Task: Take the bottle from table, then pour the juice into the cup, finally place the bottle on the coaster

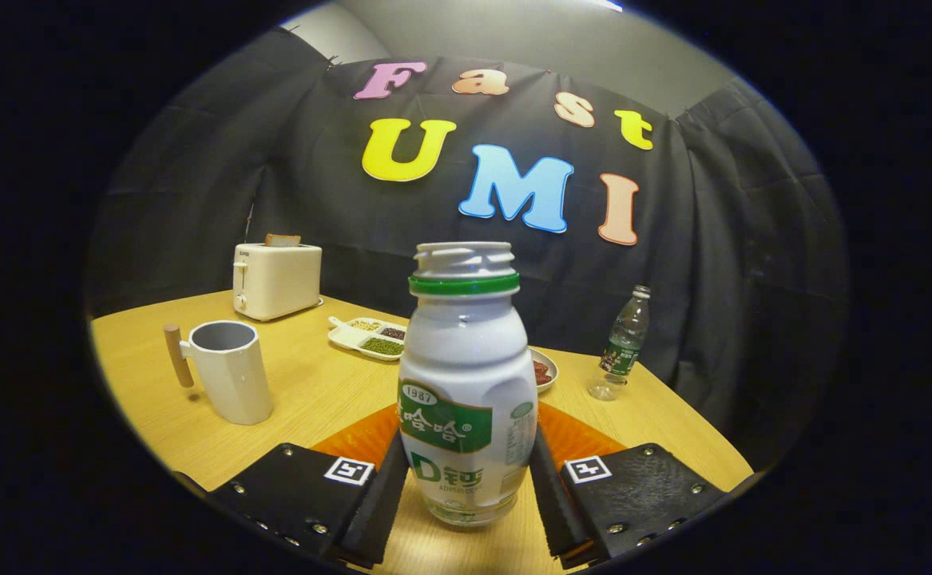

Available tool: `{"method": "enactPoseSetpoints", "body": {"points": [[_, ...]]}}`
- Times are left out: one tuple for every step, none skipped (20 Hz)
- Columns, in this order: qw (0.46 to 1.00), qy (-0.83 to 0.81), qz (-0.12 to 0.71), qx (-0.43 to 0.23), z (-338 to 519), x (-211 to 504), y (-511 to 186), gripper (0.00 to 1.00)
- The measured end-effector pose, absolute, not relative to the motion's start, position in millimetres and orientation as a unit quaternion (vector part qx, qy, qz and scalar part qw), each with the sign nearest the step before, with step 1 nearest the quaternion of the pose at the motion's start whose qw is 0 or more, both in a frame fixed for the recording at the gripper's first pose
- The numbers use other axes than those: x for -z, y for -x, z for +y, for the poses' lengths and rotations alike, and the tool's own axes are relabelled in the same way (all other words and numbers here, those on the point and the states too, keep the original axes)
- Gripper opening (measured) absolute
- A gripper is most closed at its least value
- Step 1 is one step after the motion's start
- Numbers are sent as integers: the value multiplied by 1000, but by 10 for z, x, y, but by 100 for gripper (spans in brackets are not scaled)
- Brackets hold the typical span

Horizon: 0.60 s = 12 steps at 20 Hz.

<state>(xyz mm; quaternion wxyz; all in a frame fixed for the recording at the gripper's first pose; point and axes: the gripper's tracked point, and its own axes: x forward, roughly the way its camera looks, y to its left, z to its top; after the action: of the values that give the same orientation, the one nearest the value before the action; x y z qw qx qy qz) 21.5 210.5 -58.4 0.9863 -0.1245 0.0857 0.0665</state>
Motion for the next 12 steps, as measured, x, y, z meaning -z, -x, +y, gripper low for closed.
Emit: {"method": "enactPoseSetpoints", "body": {"points": [[985,132,86,-70,2146,571,-222,72],[984,140,86,-72,2189,549,-230,72],[982,148,87,-73,2220,553,-242,72],[981,158,88,-75,2248,544,-255,72],[979,166,88,-75,2271,541,-273,72],[977,175,90,-75,2289,536,-294,72],[976,182,92,-77,2316,550,-314,72],[975,187,94,-76,2339,561,-333,72],[973,194,96,-81,2383,576,-343,72],[970,207,98,-87,2439,596,-366,72],[966,222,99,-90,2473,604,-380,72],[962,237,96,-95,2524,593,-396,72]]}}
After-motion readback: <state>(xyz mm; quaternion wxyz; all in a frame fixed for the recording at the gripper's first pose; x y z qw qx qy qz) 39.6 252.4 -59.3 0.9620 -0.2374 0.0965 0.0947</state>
